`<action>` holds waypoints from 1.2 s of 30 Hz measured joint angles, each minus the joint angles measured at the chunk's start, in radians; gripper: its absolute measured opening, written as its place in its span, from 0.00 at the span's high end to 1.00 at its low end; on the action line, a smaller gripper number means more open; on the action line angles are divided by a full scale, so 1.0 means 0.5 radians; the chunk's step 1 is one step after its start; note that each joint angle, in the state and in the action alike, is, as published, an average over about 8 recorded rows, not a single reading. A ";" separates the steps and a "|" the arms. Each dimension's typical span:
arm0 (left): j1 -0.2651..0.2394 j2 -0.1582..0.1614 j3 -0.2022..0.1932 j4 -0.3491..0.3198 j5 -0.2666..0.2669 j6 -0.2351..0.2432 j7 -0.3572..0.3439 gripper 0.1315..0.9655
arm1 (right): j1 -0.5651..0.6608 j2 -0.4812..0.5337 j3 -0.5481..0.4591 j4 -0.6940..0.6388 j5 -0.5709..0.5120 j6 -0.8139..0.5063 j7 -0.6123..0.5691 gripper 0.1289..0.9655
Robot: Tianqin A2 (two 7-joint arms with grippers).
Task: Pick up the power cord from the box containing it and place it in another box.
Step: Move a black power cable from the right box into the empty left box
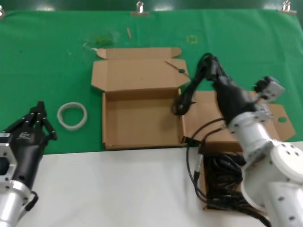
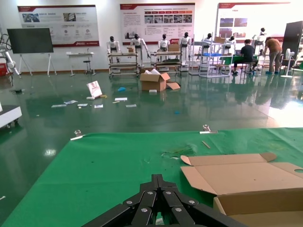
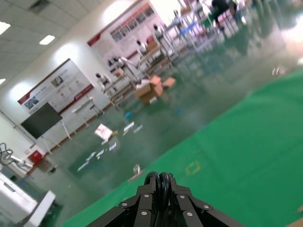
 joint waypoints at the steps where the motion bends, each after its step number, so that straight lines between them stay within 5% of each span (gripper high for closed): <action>1: 0.000 0.000 0.000 0.000 0.000 0.000 0.000 0.99 | 0.058 -0.022 -0.002 -0.091 0.034 -0.019 -0.024 0.94; 19: 0.000 0.000 0.000 0.000 0.000 0.000 0.000 0.99 | 0.857 -0.125 -0.468 -1.566 1.372 -0.467 -0.822 0.94; 36: 0.000 0.000 0.000 0.000 0.000 0.000 0.000 0.99 | 0.887 -0.126 -0.662 -1.681 1.561 -0.504 -0.804 0.85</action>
